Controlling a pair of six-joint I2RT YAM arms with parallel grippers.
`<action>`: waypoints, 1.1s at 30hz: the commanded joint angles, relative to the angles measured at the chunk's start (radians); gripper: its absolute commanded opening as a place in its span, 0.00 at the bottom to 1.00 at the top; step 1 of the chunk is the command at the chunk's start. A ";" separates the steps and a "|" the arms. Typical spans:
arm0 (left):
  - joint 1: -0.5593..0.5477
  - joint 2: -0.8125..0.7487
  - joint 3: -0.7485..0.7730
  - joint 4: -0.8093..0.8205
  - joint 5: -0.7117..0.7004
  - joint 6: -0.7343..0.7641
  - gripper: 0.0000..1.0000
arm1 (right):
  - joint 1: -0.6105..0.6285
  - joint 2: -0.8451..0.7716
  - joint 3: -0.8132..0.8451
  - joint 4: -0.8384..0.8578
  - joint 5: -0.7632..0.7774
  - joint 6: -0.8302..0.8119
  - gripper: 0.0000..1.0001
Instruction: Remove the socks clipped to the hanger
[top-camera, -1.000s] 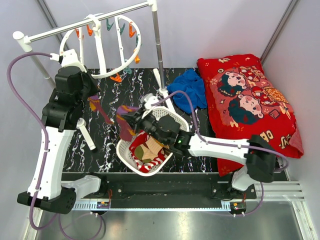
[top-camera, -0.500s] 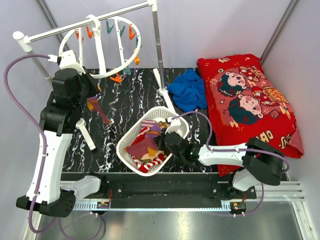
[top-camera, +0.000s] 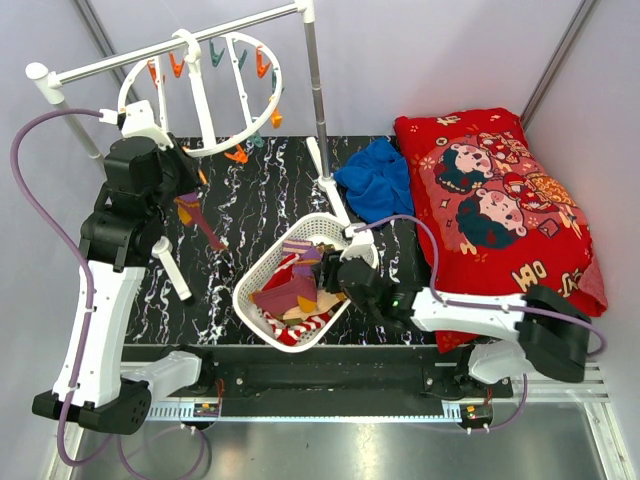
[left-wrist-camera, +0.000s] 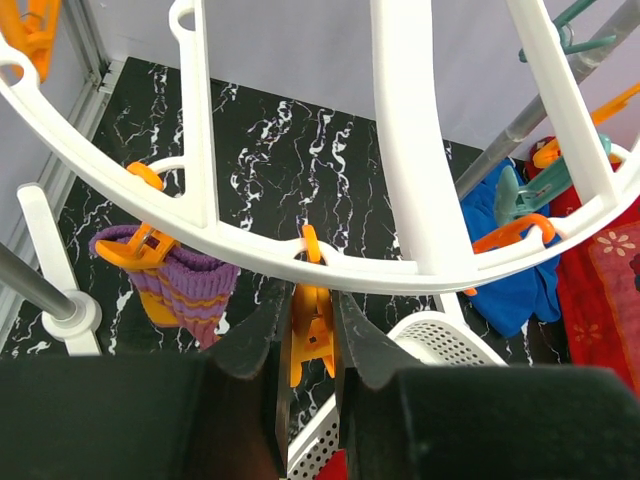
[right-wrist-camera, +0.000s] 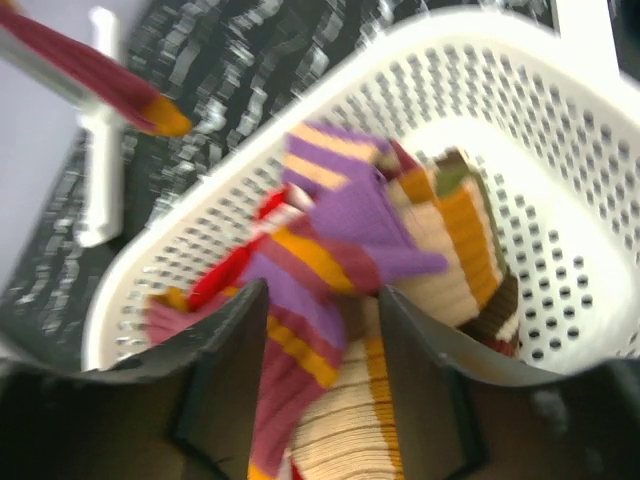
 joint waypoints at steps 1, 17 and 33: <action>-0.003 -0.022 0.008 0.078 0.056 -0.008 0.14 | -0.005 -0.161 0.089 -0.029 -0.059 -0.141 0.64; -0.003 -0.052 -0.024 0.132 0.190 -0.091 0.17 | -0.006 0.192 0.327 0.491 -0.346 -0.659 0.79; -0.003 -0.066 -0.043 0.170 0.288 -0.147 0.18 | -0.057 0.677 0.681 0.856 -0.675 -0.690 0.80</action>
